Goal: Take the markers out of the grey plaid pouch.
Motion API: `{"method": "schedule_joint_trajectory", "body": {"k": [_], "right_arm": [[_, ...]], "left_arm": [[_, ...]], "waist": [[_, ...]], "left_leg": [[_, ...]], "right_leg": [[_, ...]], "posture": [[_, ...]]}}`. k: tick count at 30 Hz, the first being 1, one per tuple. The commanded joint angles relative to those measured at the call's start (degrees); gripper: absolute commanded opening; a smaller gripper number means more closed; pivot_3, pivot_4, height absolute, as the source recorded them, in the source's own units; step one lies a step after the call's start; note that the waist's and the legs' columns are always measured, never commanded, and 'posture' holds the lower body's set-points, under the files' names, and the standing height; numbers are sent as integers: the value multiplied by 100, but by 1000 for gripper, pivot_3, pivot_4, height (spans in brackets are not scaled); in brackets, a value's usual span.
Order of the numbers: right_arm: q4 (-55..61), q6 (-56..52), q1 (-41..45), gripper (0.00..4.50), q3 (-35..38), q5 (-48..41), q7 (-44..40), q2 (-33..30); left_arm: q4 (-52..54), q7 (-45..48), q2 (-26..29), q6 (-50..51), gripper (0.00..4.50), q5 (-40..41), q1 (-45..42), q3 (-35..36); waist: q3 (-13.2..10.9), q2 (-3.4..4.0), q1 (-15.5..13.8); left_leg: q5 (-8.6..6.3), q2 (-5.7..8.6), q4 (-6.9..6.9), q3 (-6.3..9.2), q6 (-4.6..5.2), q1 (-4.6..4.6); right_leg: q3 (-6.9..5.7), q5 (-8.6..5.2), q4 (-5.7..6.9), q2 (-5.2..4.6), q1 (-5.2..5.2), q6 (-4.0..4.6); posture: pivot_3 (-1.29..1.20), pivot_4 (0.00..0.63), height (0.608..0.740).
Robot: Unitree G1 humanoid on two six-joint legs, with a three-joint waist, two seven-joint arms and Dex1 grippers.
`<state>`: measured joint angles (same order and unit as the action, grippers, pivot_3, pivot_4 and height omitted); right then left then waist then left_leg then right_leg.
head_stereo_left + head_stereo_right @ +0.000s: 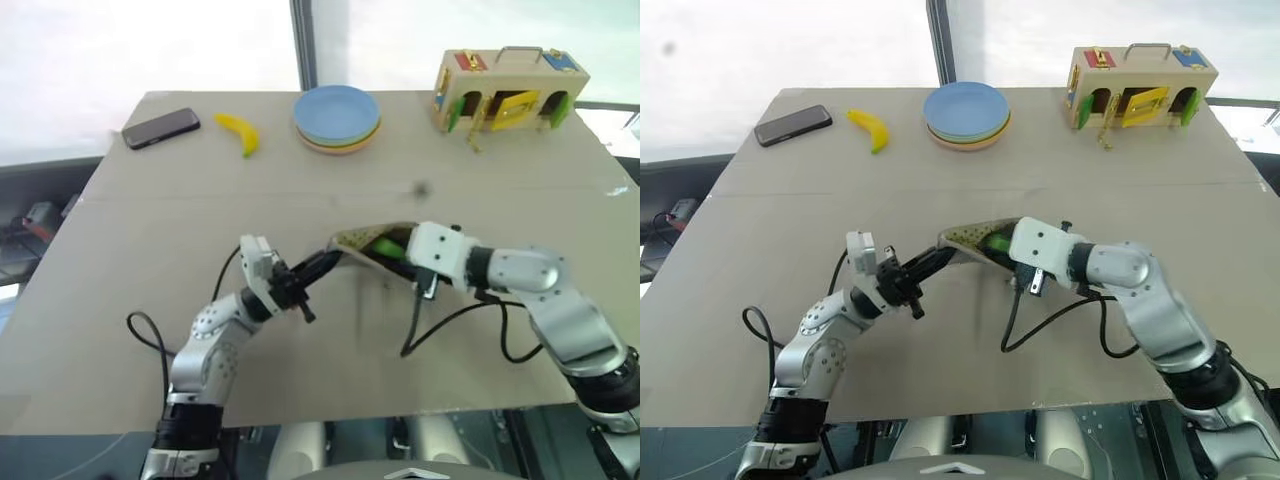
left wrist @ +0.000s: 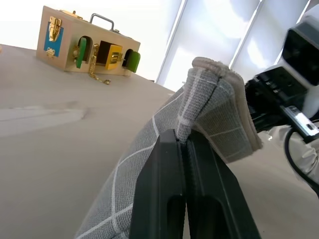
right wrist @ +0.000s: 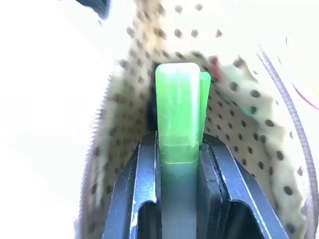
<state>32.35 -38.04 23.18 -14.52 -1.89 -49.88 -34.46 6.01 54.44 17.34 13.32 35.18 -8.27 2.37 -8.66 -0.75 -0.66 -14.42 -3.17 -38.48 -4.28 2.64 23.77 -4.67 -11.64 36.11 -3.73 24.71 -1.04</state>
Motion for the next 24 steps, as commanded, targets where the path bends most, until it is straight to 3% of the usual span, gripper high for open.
{"method": "schedule_joint_trajectory", "body": {"k": [1,5,9,14,18,22,24], "right_arm": [[490,-455,-25,353,520,-616,71,157],[842,-1223,-23,353,1455,-1652,363,706],[950,-2189,539,353,3058,-3043,1027,1394],[575,-3083,1437,353,4499,-4156,2009,1354],[-157,-2657,921,353,3610,-2738,2209,-444],[-1458,-1750,361,353,2448,-1676,2074,-1507],[-2384,-1134,238,353,1731,-1146,1889,-1716]], "left_arm": [[60,1,43,13,0,64,-144,56],[57,-16,46,30,0,17,-180,33],[51,-59,73,-31,0,-98,-141,12],[111,-209,17,-177,0,-319,-42,-58],[183,-345,-14,-290,0,-457,11,-68],[267,-345,22,-363,0,-558,80,-151],[288,-350,27,-376,0,-583,73,-182]], "waist": [[0,0,0],[-1,-1,-8],[-3,1,-9],[-3,2,-10],[-3,2,-30],[-3,3,9],[-3,2,25]], "left_leg": [[0,0,0,0,0,0],[0,0,0,0,0,3],[0,0,0,-1,0,5],[0,1,2,0,0,4],[0,10,9,-1,1,8],[-4,43,14,-10,8,7],[-4,42,14,-20,10,-1]], "right_leg": [[1,0,0,0,0,0],[1,1,-3,0,0,0],[2,12,-3,-1,0,18],[2,13,-3,-2,0,21],[1,14,-12,-10,-1,23],[15,14,-20,-21,-1,21],[27,12,-19,-18,-1,17]], "posture": [[0,150,740],[0,150,740],[0,150,740],[0,150,740],[0,150,740],[0,150,740],[0,150,740]]}}
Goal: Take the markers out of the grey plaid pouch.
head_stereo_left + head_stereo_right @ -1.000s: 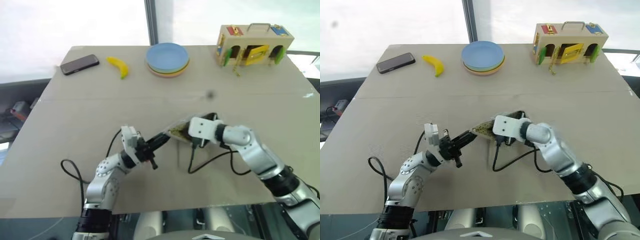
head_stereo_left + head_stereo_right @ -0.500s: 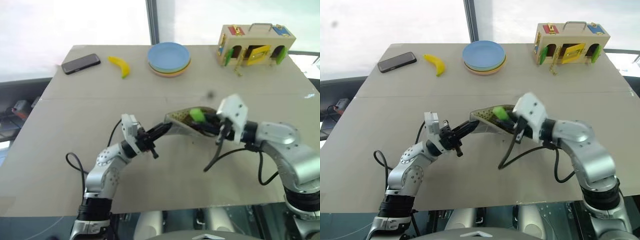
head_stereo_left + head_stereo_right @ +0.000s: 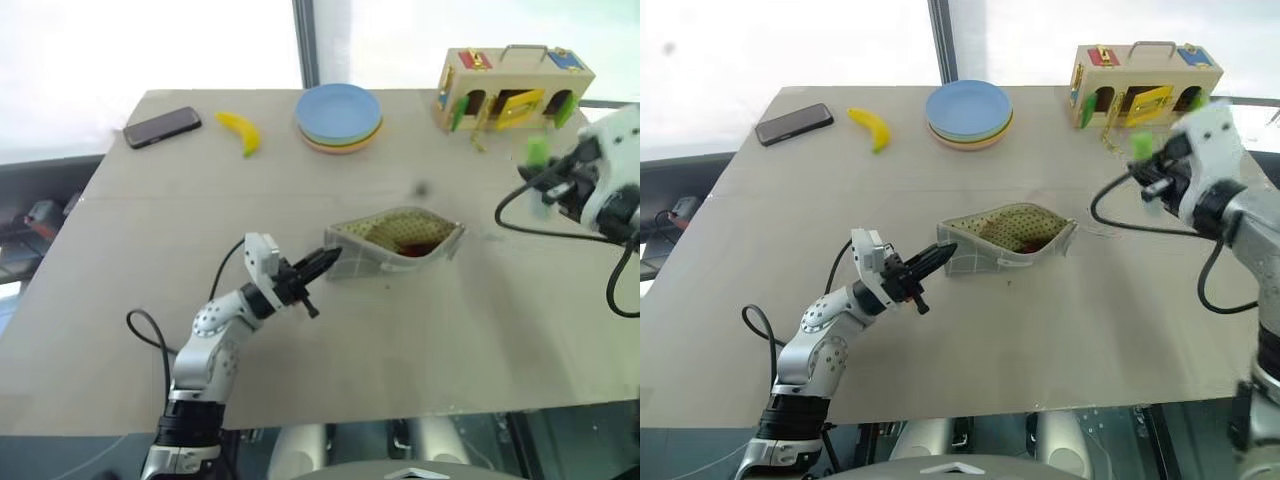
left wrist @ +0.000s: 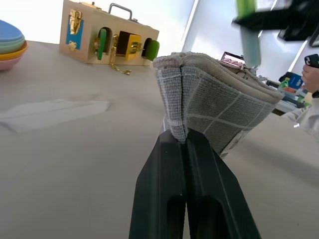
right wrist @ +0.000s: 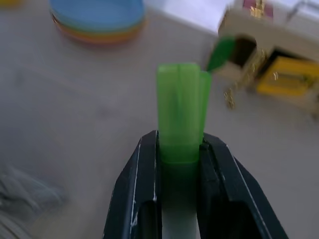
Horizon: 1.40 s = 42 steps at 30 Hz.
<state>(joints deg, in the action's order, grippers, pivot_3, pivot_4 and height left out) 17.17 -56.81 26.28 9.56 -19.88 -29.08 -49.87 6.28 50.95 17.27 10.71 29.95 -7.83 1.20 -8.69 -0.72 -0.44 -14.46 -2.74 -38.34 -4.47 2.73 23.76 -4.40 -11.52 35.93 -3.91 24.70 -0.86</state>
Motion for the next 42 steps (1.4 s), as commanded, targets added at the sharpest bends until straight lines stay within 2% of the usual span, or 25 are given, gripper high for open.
{"method": "schedule_joint_trajectory", "body": {"k": [1,4,5,8,9,12,13,15,17,20,21,25,29,31,33,36,39,42], "right_arm": [[-1214,997,-75,353,-941,812,-330,-207],[-2175,1839,-15,353,-1375,1181,-622,-131],[-2408,2057,-15,1424,-1436,1244,-682,-89],[-2531,2572,-193,2774,-1547,1441,-878,-158],[-2350,2580,-286,3110,-1291,1316,-811,-82],[-1298,2358,-654,3110,-279,545,-992,-10],[-713,1961,-760,3110,118,77,-1123,-8],[409,1087,-896,2494,718,-862,-1190,23],[1322,406,-920,1732,960,-1590,-1058,92],[2114,-239,-652,291,755,-2172,-546,410],[2257,-369,-513,122,490,-2197,-318,603],[2320,-358,-213,122,-772,-1713,115,1025],[1556,183,66,122,-1925,-844,223,1247],[1058,886,246,122,-2897,167,46,959],[715,1457,414,122,-3514,767,-272,812],[516,2159,516,965,-3890,1292,-646,724],[258,2840,662,2380,-4109,1951,-671,832],[-28,3331,754,2380,-4294,2413,-791,1006]], "left_arm": [[268,-10,31,-118,0,-62,17,-70],[295,-48,22,-109,0,-61,-13,-54],[317,-61,27,-102,0,-61,-10,-52],[441,-139,54,-43,0,-28,20,-27],[500,-176,70,-18,0,-17,39,-14],[653,-261,111,29,0,1,118,5],[696,-290,117,38,0,8,142,10],[750,-323,127,36,0,11,178,5],[755,-313,124,10,0,-8,198,-26],[694,-256,124,-26,0,-19,182,-73],[651,-232,122,-40,0,-19,160,-85],[515,-146,114,-82,0,-7,61,-112],[491,-52,118,-123,0,6,71,-138],[492,-16,113,-164,0,-2,136,-139],[491,-27,97,-174,0,13,198,-121],[461,-45,68,-215,0,25,303,-92],[370,-23,13,-314,0,0,389,-112],[307,27,-28,-386,0,-21,443,-148]], "waist": [[-1,-1,4],[-4,4,0],[-5,5,-7],[-4,4,-22],[-5,3,-24],[-9,8,-40],[-10,11,-40],[-21,19,-39],[-21,18,-39],[-16,5,-35],[-16,5,-34],[-16,8,-34],[-16,6,-31],[-16,7,-34],[-16,6,-31],[-16,6,-31],[-16,7,-24],[-16,6,-21]], "left_leg": [[0,0,0,0,0,-1],[1,-4,-2,0,1,0],[1,-5,-2,1,1,0],[1,-6,-2,0,1,1],[0,-6,-2,1,0,1],[0,-8,-1,2,0,4],[0,-9,1,2,0,7],[0,-10,1,4,0,10],[0,-21,1,7,-1,6],[-1,-43,0,15,-2,1],[-1,-43,-3,17,-2,1],[1,-44,-11,15,-2,0],[1,-37,-13,11,-2,6],[0,-32,-12,5,-1,8],[0,-22,-10,1,-1,7],[0,-22,-8,2,-1,7],[0,-28,-7,1,-1,6],[1,-31,-8,0,-2,3]], "right_leg": [[0,-1,1,1,0,-2],[3,-12,3,8,3,-20],[4,-12,4,11,3,-21],[6,1,3,12,4,-42],[6,1,2,12,3,-42],[3,2,0,13,3,-43],[4,2,0,12,6,-43],[2,2,0,12,7,-44],[-1,2,0,13,5,-44],[-13,-2,-2,25,0,-39],[-15,-12,-1,26,-1,-22],[-8,-10,3,23,-1,-15],[2,-10,1,21,0,-15],[7,-1,-1,21,2,-3],[10,2,-2,22,2,2],[9,2,-2,25,6,-2],[9,4,-2,31,8,-37],[8,-3,0,33,8,-29]], "posture": [[0,150,740],[0,150,740],[0,150,740],[0,150,740],[0,150,740],[0,150,740],[0,150,740],[0,150,740],[0,150,740],[0,150,740],[0,150,740],[0,150,740],[0,150,740],[0,150,740],[0,150,740],[0,150,740],[0,150,740],[0,150,740]]}}
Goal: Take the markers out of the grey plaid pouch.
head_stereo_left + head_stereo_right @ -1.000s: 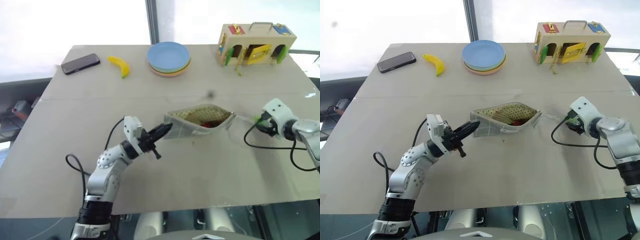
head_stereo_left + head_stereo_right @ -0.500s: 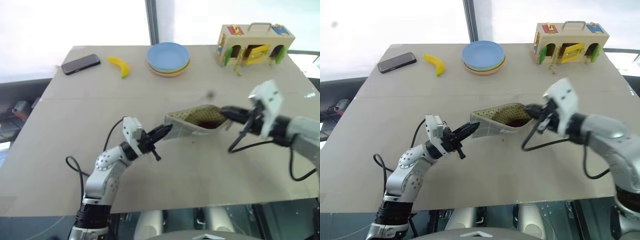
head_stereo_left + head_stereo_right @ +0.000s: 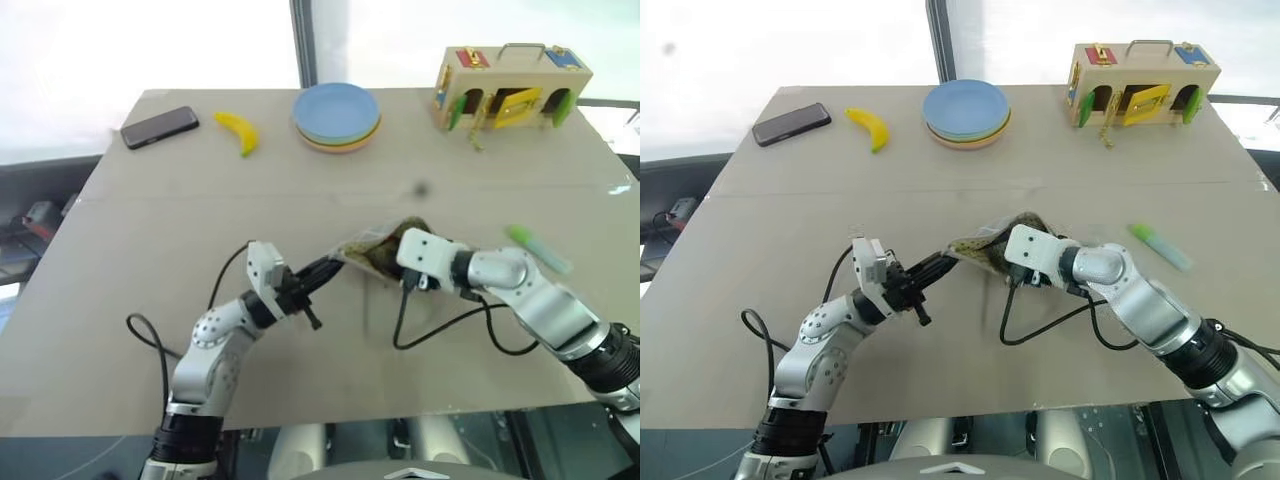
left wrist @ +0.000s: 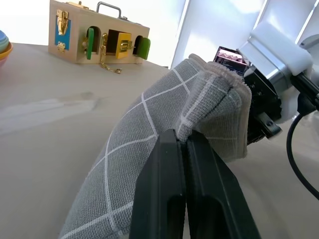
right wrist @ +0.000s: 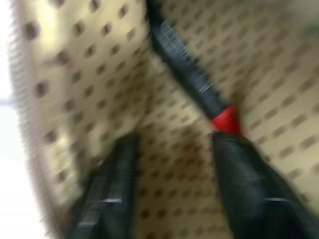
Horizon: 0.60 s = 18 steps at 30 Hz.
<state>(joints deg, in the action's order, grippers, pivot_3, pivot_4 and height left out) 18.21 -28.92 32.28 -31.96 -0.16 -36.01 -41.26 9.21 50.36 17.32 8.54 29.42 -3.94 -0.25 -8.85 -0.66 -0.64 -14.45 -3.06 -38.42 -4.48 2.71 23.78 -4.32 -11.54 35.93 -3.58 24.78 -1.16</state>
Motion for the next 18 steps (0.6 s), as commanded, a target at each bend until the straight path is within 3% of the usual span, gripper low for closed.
{"method": "schedule_joint_trajectory", "body": {"k": [1,8,13,16,18], "right_arm": [[-328,742,212,2380,-211,593,-69,303],[-2403,2325,797,2380,-711,1585,202,1613],[-4227,3044,1183,2380,-680,1979,465,2403],[-4080,3062,1126,1739,-408,1921,264,2275],[-3529,2915,982,856,-143,1832,73,2032]], "left_arm": [[-18,138,-28,-198,0,32,79,-16],[-212,533,43,-237,0,132,111,-49],[-121,597,73,-205,0,146,170,-20],[-118,585,134,-170,0,200,182,127],[-168,582,169,-177,0,218,204,225]], "waist": [[1,-1,1],[1,-1,36],[5,-2,141],[7,-1,143],[8,0,136]], "left_leg": [[0,-1,-1,0,0,-2],[1,-3,-2,-7,-2,-5],[2,-6,-1,-7,-3,-8],[2,-11,-2,-8,-3,-12],[2,-14,-2,-7,-3,-10]], "right_leg": [[0,-7,2,0,-1,11],[2,-2,8,3,-1,16],[3,19,10,4,-3,12],[3,19,14,2,-6,12],[4,19,16,0,-5,13]], "posture": [[0,150,740],[0,150,740],[0,150,740],[0,150,740],[0,150,740]]}}
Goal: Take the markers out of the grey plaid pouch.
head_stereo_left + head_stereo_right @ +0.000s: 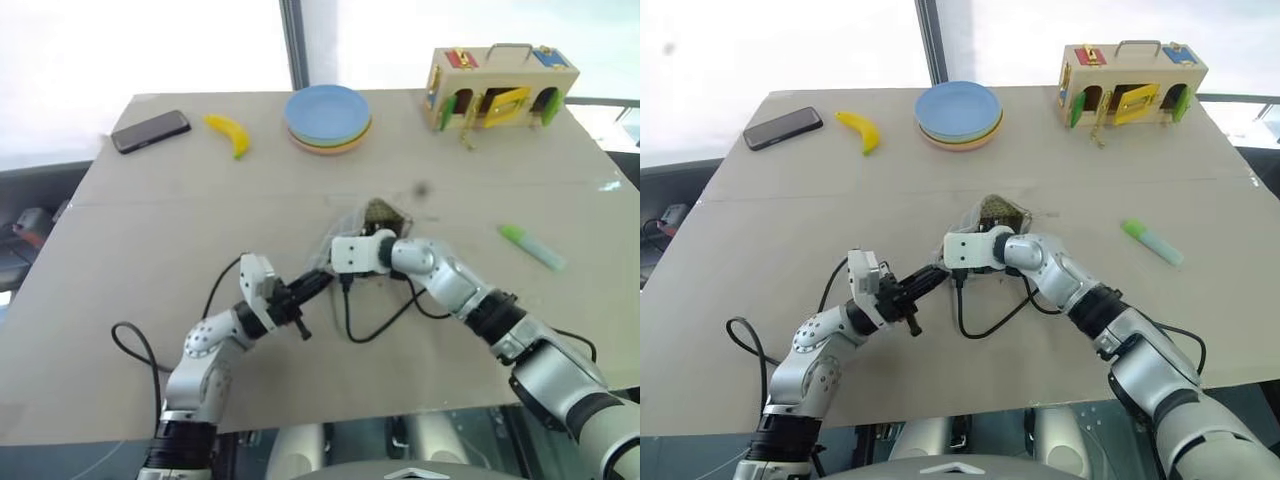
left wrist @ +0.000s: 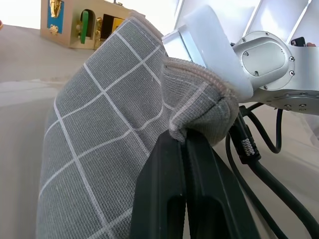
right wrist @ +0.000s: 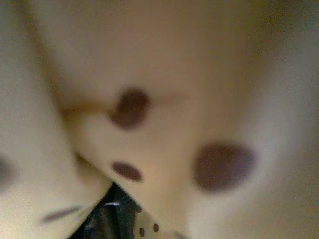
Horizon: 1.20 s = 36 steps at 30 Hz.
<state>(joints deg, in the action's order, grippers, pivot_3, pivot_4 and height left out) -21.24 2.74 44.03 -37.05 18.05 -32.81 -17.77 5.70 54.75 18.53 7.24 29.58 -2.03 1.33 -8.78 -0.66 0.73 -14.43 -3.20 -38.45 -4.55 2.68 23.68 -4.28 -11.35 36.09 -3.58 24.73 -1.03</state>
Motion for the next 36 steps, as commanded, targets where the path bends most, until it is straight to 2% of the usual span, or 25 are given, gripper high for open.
{"method": "schedule_joint_trajectory", "body": {"k": [1,4,10,15,18,21,24,27,32,34,36], "right_arm": [[861,-398,-314,472,552,-76,-389,-492],[2122,-1161,-653,403,1121,-570,-898,-819],[4414,-3469,-1196,403,2170,-2057,-1931,-1426],[5482,-5217,-1564,403,3511,-3451,-1924,-1559],[5979,-5909,-1938,403,3975,-4076,-2058,-1945],[6185,-6289,-2194,403,4030,-4291,-1921,-2310],[6198,-6133,-2367,403,3757,-4116,-1729,-2574],[6076,-6131,-2246,403,4133,-4605,-1393,-1909],[5835,-5834,-2019,403,3919,-4285,-1081,-2104],[5733,-5749,-1869,943,3719,-4268,-1099,-2147],[5533,-5669,-1677,1895,3373,-4117,-935,-2009]], "left_arm": [[155,144,66,-58,0,209,29,111],[146,79,76,-53,0,247,55,181],[-2,-130,64,82,0,223,-248,198],[-153,-350,-36,172,0,185,-552,196],[-247,-477,-84,140,0,122,-678,205],[-334,-481,-108,45,0,74,-752,179],[-369,-409,-115,-67,0,-4,-838,77],[-427,-319,-111,-164,0,-66,-918,21],[-313,-178,-92,-258,0,-91,-820,-25],[-228,-127,-64,-266,0,-138,-763,-93],[-186,-138,-84,-227,0,-123,-740,-113]], "waist": [[5,-1,-18],[5,0,-39],[3,2,-32],[2,0,-64],[2,1,-101],[2,-2,-105],[1,-2,-132],[2,-4,-131],[2,-3,-152],[2,-3,-148],[2,-3,-149]], "left_leg": [[0,-2,0,-1,0,-2],[0,0,0,6,-1,3],[-1,1,0,6,0,4],[-1,1,-1,18,0,6],[-1,4,0,18,1,8],[-2,8,3,17,1,10],[-2,10,3,17,2,9],[-2,10,0,15,2,6],[-1,9,-4,14,1,9],[-2,11,-4,10,2,10],[-2,12,-1,12,2,10]], "right_leg": [[1,0,2,-2,0,0],[-2,0,3,-10,-1,0],[-7,1,0,-6,2,0],[-16,-2,1,-6,0,4],[-14,-4,-1,-10,0,8],[-13,-5,-10,-8,0,9],[-13,-13,-10,-8,0,20],[-10,-17,-10,-4,0,15],[-8,-18,-9,-2,0,14],[-3,-14,-11,-4,0,19],[-4,-13,-12,-3,0,20]], "posture": [[0,150,740],[0,150,740],[0,150,740],[0,150,740],[0,150,740],[0,150,740],[0,150,740],[0,150,740],[0,150,740],[0,150,740],[0,150,740]]}}
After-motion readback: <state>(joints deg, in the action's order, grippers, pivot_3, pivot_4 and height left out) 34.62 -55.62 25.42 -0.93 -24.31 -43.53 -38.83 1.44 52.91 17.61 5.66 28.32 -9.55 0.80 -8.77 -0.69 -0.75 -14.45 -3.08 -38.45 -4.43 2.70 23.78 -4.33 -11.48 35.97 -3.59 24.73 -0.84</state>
